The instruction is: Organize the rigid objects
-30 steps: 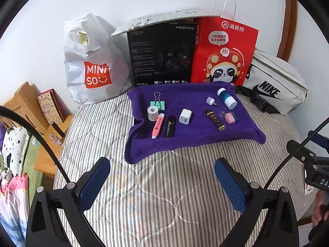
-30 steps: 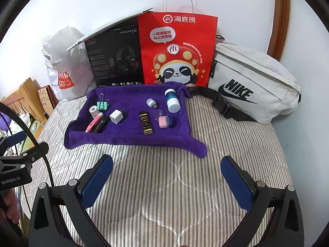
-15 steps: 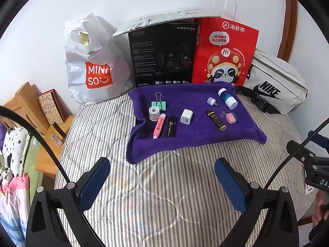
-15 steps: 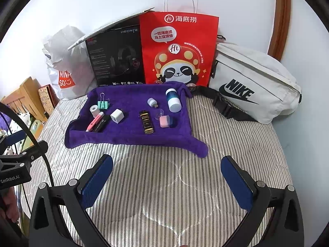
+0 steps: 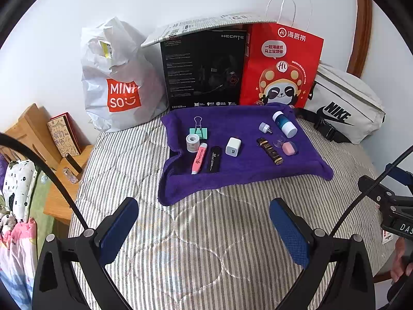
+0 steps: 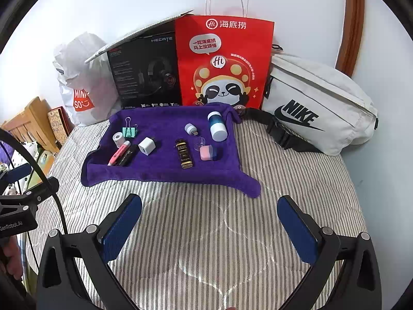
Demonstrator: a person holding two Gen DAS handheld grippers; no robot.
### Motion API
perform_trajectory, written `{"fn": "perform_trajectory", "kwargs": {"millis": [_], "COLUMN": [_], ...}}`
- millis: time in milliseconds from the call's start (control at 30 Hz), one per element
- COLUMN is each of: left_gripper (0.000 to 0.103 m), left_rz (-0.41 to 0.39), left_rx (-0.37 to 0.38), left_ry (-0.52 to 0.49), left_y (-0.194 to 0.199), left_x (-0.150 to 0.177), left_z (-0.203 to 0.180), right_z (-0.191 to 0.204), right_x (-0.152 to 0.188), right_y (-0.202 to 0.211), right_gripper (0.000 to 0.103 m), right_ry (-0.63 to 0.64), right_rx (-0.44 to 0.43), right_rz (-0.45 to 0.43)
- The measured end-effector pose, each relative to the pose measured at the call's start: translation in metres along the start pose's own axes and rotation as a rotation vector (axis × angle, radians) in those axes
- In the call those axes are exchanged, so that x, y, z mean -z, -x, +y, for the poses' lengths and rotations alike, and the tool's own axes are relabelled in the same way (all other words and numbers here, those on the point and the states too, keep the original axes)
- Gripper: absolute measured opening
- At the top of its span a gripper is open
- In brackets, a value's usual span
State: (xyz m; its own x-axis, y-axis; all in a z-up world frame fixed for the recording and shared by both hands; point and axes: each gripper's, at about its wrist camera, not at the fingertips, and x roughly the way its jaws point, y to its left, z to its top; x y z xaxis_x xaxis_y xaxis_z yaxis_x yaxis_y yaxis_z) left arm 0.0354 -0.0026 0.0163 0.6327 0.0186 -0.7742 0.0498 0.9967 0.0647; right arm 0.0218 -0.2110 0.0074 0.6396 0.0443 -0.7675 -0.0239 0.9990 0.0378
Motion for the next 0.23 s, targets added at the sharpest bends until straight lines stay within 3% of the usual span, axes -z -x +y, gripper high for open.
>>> {"fn": "perform_trajectory", "kwargs": {"millis": [233], "left_gripper": [0.103], "left_rz": [-0.002], "left_rx": [0.005], "left_ry": [-0.014], "left_y": [0.0019], "left_x": [0.0017], "left_z": [-0.0006], "right_z": [-0.0016], "right_x": [0.0004], "right_y": [0.0003], "right_gripper": [0.103], "right_ry": [0.005], "right_rx": [0.009], "right_rz": [0.001]}}
